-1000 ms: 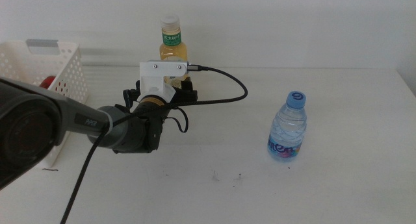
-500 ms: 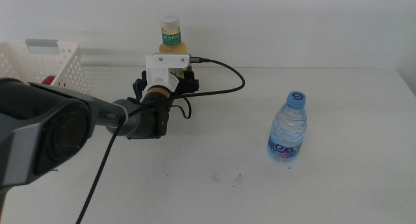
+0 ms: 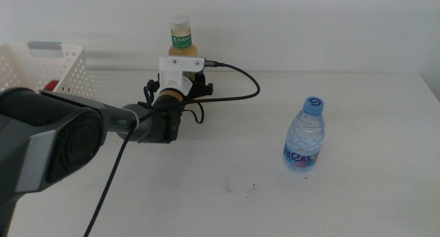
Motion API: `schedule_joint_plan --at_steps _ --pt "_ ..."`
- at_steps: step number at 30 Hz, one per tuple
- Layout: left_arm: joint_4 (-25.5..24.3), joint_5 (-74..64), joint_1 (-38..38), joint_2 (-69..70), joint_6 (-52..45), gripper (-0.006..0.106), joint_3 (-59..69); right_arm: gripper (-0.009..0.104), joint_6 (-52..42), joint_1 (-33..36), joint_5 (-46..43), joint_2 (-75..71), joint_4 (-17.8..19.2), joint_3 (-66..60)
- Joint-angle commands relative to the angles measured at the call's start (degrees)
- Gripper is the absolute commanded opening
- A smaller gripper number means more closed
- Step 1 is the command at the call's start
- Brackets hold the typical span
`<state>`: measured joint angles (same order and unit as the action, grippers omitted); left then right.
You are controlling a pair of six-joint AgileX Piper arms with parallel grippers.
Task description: Use arms to grab the bottles and put them into the dustbin to the left of the table.
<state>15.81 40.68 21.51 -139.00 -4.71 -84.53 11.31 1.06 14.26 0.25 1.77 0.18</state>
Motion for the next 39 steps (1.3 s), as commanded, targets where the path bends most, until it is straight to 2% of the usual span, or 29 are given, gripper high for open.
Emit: schedule_joint_plan --at_steps 1,3,5,7,9,11,13,15,20,24,29,31,33,35,39 --pt "-2.59 -2.58 -0.35 1.57 0.39 0.052 -0.31 0.090 -0.41 -0.39 -0.57 -0.25 0.43 -0.18" --pt "-3.14 -6.73 -0.35 3.71 -2.32 0.037 -0.31 0.090 -0.41 -0.39 -0.57 -0.25 0.43 -0.18" --pt "0.21 -11.51 -0.35 6.25 -5.76 0.025 -0.31 0.090 -0.41 -0.39 -0.57 -0.25 0.43 -0.18" --pt "7.72 -15.21 -0.47 9.08 -8.80 0.015 -0.08 0.090 -0.41 -0.39 -0.57 -0.25 0.43 -0.18" --pt "19.24 -20.86 -0.73 12.62 -13.39 0.007 -0.08 0.090 -0.41 -0.39 -0.57 -0.25 0.43 -0.18" --pt "25.14 -28.67 -1.11 16.43 -21.10 0.003 -0.08 0.090 -0.41 -0.39 -0.57 -0.25 0.43 -0.18" --pt "25.96 -37.56 -1.44 19.88 -27.09 0.001 -0.08 0.090 -0.41 -0.39 -0.57 -0.25 0.43 -0.18" --pt "25.96 -44.59 -1.53 23.70 -29.05 0.001 -0.08 0.090 -0.41 -0.39 -0.57 -0.25 0.43 -0.18" --pt "20.05 -61.78 -1.53 32.37 -28.37 0.001 -0.08 0.090 -0.41 -0.39 -0.57 -0.25 0.43 -0.18" --pt "13.32 -70.50 -1.53 36.99 -21.75 0.001 -0.08 0.090 -0.41 -0.39 -0.57 -0.25 0.43 -0.18" --pt "7.28 -79.58 -2.52 40.87 -15.29 0.001 -0.08 0.090 -0.41 -0.39 -0.57 -0.25 0.43 -0.18" --pt "1.65 -84.83 -2.64 42.67 -11.65 0.001 -0.08 0.090 -0.41 -0.39 -0.57 -0.25 0.43 -0.18" --pt "-6.19 -89.82 -3.42 44.85 -6.03 0.001 -0.08 0.090 -0.41 -0.39 -0.57 -0.25 0.43 -0.18" --pt "-11.19 -92.16 -5.22 46.75 -1.50 0.001 -0.08 0.090 -0.41 -0.39 -0.57 -0.25 0.43 -0.18" --pt "-11.43 -97.97 -12.88 48.32 -2.15 0.001 -1.89 0.090 -0.41 -0.39 -0.57 -0.25 0.43 -0.18"
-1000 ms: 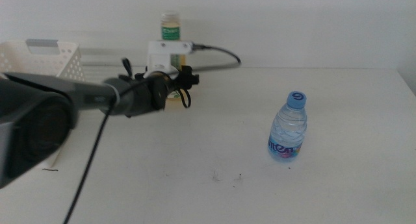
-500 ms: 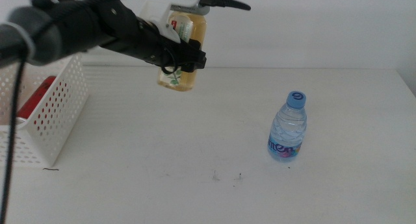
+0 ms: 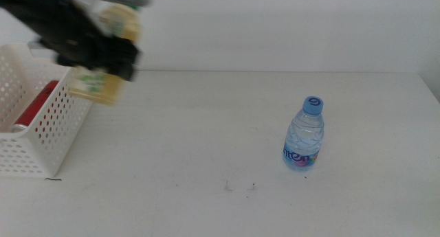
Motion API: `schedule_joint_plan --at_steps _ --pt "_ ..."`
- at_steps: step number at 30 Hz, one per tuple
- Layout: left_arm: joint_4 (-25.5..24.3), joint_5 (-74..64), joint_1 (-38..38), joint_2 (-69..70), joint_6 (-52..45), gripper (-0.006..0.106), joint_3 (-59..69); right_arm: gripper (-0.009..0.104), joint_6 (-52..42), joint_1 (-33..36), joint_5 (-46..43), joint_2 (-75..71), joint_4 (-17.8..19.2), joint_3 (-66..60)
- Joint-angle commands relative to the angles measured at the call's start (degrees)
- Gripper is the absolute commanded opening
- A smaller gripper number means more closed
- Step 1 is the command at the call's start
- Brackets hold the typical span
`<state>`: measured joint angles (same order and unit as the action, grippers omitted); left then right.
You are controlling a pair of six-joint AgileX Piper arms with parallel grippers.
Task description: Use arms to grab the bottles and put them into the dustbin to the left of the table.
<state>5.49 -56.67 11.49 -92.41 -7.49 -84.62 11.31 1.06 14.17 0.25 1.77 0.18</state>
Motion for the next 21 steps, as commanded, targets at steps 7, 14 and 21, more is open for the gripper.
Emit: schedule_joint_plan --at_steps 7,14,21 --pt "4.37 -13.29 -18.00 -3.51 -7.39 0.001 -13.10 0.090 -0.41 -0.39 -0.47 -0.25 0.43 -0.18" --pt "9.56 -13.29 -28.64 -10.92 -13.06 0.001 -19.45 0.090 -0.41 -0.39 -0.47 -0.25 0.43 -0.18" --pt "8.88 -13.29 -31.54 -16.45 -15.50 0.001 -19.33 0.090 -0.41 -0.39 -0.47 -0.25 0.43 -0.18"
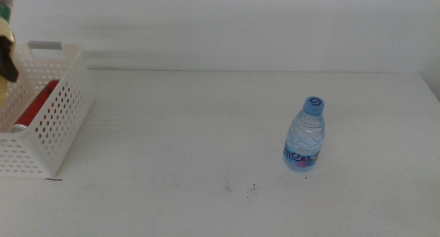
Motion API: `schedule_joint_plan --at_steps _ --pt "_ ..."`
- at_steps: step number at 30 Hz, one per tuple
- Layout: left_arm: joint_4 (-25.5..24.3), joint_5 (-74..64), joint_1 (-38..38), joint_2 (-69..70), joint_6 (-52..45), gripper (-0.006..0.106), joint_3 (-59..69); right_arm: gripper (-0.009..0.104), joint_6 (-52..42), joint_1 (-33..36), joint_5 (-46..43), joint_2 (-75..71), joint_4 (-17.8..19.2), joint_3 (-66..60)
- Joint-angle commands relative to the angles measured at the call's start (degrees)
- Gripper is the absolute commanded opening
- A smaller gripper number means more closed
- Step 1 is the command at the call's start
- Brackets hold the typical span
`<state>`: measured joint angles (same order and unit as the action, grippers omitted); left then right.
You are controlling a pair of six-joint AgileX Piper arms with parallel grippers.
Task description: Use arms to grab the bottles and put them into the dustbin to the left of the table.
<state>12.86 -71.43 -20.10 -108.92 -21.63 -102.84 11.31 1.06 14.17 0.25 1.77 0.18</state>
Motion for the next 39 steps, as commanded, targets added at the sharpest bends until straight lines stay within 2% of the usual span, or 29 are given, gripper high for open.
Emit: schedule_joint_plan --at_steps 1,8,16,20,23,26,27,32,39 --pt "1.29 1.47 0.04 -0.33 -1.84 0.001 -1.02 0.090 -0.41 -0.39 -0.47 -0.25 0.43 -0.18" --pt "-2.05 1.47 0.04 -3.89 -3.11 0.001 -1.04 0.090 -0.16 -0.39 -0.47 -0.25 0.43 -0.18" --pt "-2.15 1.47 0.04 -7.83 -4.08 0.001 -0.66 0.090 -0.16 -0.39 -0.47 -0.25 0.43 -0.18" --pt "-2.33 1.47 0.04 -9.25 -4.25 0.006 -0.66 0.090 -0.16 -0.39 -0.47 -0.25 0.43 -0.18" --pt "-1.92 1.47 0.04 -9.60 -5.52 0.016 -0.66 0.090 -0.16 -0.39 -0.47 -0.25 0.43 -0.18" --pt "-2.20 1.47 0.04 -9.60 -5.52 0.035 -0.66 0.090 -0.16 -0.39 -0.47 -0.25 0.43 -0.18" --pt "-3.23 1.47 0.04 -9.50 -5.52 0.049 -0.66 0.090 -0.16 -0.39 -0.47 -0.25 0.43 -0.18" --pt "-4.97 1.47 0.04 -7.97 -3.72 0.093 -0.66 0.090 -0.16 -0.39 -0.47 -0.25 0.43 -0.18" --pt "-5.53 1.47 3.08 -0.40 -0.40 0.094 -0.66 0.090 -0.27 -0.39 -0.47 -0.25 0.43 -0.18"
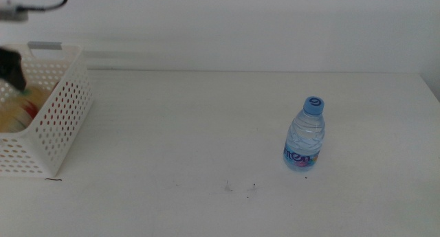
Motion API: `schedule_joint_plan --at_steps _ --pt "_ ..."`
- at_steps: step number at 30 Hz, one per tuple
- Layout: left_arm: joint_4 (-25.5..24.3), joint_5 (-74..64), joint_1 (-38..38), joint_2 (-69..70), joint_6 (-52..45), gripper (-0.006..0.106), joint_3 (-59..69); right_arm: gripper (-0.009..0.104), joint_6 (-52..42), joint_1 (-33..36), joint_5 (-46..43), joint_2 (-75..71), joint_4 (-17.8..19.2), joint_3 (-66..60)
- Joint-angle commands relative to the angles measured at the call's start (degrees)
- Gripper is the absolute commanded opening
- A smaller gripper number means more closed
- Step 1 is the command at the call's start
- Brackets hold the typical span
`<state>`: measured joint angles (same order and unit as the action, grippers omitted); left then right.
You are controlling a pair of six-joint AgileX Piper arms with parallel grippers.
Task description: Use arms to grab the bottles and put them into the dustbin to the left of the table.
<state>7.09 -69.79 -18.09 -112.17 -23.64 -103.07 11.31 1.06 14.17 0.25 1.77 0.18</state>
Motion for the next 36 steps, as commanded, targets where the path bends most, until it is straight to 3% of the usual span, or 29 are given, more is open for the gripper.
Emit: schedule_joint_plan --at_steps 1,7,12,19,23,24,27,29,31,36 --pt "0.20 -0.17 1.79 4.57 2.39 0.094 -0.43 0.090 -0.27 -0.39 -0.47 -0.25 0.43 -0.18" --pt "1.70 -0.17 8.73 18.05 3.19 0.094 5.24 0.090 -0.27 -0.39 -0.47 -0.25 0.43 -0.18" --pt "6.33 11.01 16.15 34.67 1.21 0.094 18.42 0.090 -0.27 -0.39 -0.47 -0.25 0.43 -0.18" --pt "18.84 25.70 28.62 55.63 -5.67 0.094 39.38 0.090 -0.27 -0.39 -0.47 -0.25 0.43 -0.18" --pt "24.18 26.37 34.39 63.58 -7.66 0.094 46.89 0.090 -0.27 -0.39 -0.47 -0.25 0.43 -0.18" --pt "22.81 25.87 36.02 64.71 -5.70 0.094 47.52 0.090 -0.27 -0.39 -0.47 -0.25 0.43 -0.18" --pt "9.42 25.21 42.45 66.98 8.87 0.094 47.62 0.090 -0.27 -0.39 -0.47 -0.25 0.43 -0.18" --pt "3.42 25.07 46.61 68.45 15.60 0.094 47.62 0.090 -0.27 -0.39 -0.47 -0.25 0.43 -0.18" --pt "0.90 25.44 50.05 69.78 17.04 0.094 47.62 0.090 -0.27 -0.39 -0.47 -0.25 0.43 -0.18" --pt "0.72 25.95 51.78 70.86 17.04 0.094 47.62 0.090 -0.27 -0.39 -0.47 -0.25 0.43 -0.18"
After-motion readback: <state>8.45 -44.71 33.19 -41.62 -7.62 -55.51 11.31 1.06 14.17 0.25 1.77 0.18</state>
